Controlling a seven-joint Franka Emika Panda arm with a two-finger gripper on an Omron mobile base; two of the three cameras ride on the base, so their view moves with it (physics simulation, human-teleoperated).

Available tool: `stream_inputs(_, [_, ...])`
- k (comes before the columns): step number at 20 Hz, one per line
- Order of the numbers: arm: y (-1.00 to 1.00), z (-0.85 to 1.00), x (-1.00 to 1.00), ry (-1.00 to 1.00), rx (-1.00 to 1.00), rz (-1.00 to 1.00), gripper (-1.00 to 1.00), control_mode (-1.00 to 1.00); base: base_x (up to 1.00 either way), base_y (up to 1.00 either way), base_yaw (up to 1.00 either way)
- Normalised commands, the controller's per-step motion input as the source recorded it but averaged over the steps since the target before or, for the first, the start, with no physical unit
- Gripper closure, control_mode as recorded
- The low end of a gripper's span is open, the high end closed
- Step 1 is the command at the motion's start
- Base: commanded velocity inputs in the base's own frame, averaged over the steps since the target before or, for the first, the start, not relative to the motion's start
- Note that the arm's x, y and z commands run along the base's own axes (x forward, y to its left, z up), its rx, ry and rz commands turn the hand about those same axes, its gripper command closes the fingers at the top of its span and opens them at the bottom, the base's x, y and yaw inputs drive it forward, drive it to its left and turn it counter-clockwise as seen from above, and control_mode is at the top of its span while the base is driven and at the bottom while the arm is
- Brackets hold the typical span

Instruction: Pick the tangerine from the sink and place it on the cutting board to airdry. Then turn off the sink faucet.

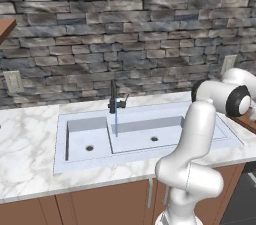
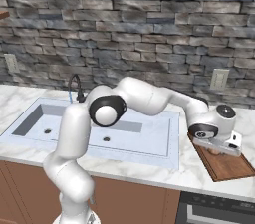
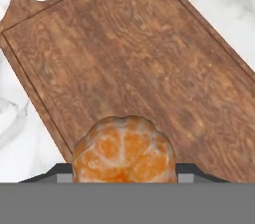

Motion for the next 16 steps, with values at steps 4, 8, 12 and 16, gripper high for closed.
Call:
stream_inputs(4, [-0.05, -0.18, 0.01, 0.0, 0.0, 0.0, 1.0, -1.0, 0.0, 0.0, 0.0])
stream_inputs(8, [-0.07, -0.18, 0.0, 0.0, 0.0, 0.0, 1.0, -1.0, 0.0, 0.0, 0.0])
stream_inputs(12, [-0.03, -0.2, 0.0, 0.0, 0.0, 0.0, 1.0, -1.0, 0.0, 0.0, 0.0])
stream_inputs(16, [0.0, -0.23, 0.0, 0.0, 0.0, 0.0, 1.0, -1.0, 0.0, 0.0, 0.0])
